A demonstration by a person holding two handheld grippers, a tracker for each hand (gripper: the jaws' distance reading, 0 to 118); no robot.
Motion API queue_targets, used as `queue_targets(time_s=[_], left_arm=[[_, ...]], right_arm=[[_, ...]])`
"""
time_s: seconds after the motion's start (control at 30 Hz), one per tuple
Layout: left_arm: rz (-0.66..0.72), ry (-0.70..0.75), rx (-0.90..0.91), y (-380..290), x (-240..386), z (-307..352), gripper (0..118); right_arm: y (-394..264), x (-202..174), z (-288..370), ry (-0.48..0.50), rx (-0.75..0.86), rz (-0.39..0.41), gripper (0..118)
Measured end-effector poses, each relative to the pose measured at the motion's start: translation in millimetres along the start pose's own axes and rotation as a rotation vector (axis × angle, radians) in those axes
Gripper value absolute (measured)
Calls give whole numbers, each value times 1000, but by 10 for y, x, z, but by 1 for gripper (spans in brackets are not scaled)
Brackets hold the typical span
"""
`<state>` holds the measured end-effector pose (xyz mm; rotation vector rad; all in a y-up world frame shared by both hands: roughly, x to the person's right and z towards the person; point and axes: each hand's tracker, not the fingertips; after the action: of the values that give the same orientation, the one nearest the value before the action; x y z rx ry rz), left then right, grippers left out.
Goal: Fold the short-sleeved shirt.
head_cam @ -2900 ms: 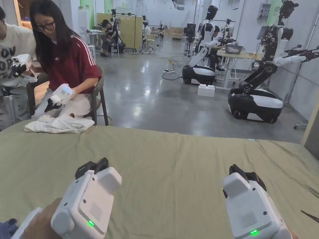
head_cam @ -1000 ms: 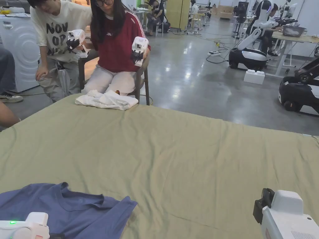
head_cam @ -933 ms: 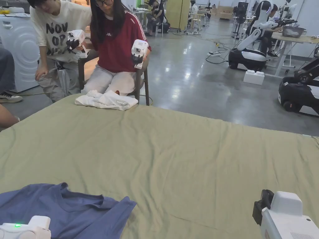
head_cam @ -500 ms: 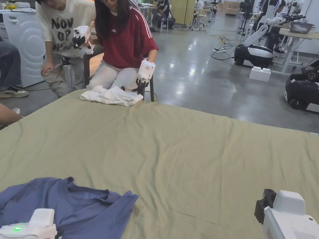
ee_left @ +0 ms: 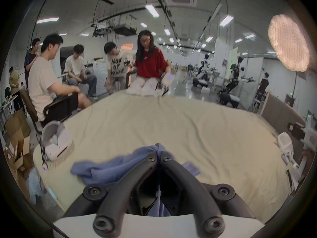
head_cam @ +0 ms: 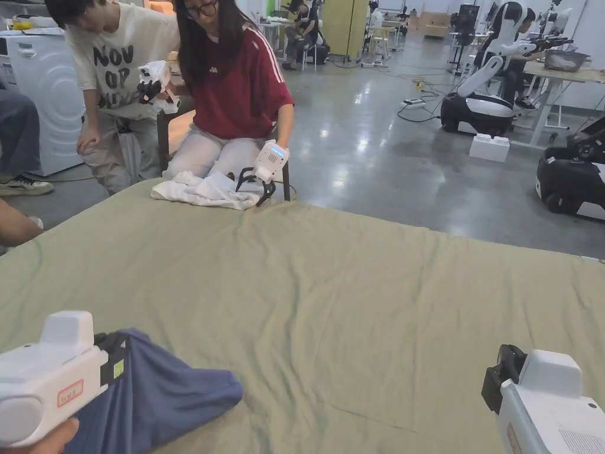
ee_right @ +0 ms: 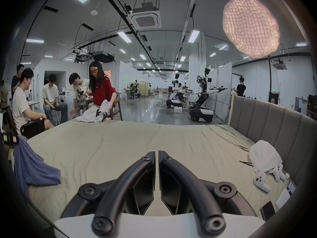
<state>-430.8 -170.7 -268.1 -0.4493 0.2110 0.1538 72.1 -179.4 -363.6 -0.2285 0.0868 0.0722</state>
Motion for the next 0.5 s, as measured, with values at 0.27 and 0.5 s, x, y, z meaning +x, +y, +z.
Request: queue_targets(time_s=[0.27,0.5], left_arm=[[-93,-177,153,775,924,114,0],[-124,-400,204,1106,2012,36,0]], right_arm=[[146,219,175,-32,78,-33,2],[239,550,335,-80,113,-47,2]])
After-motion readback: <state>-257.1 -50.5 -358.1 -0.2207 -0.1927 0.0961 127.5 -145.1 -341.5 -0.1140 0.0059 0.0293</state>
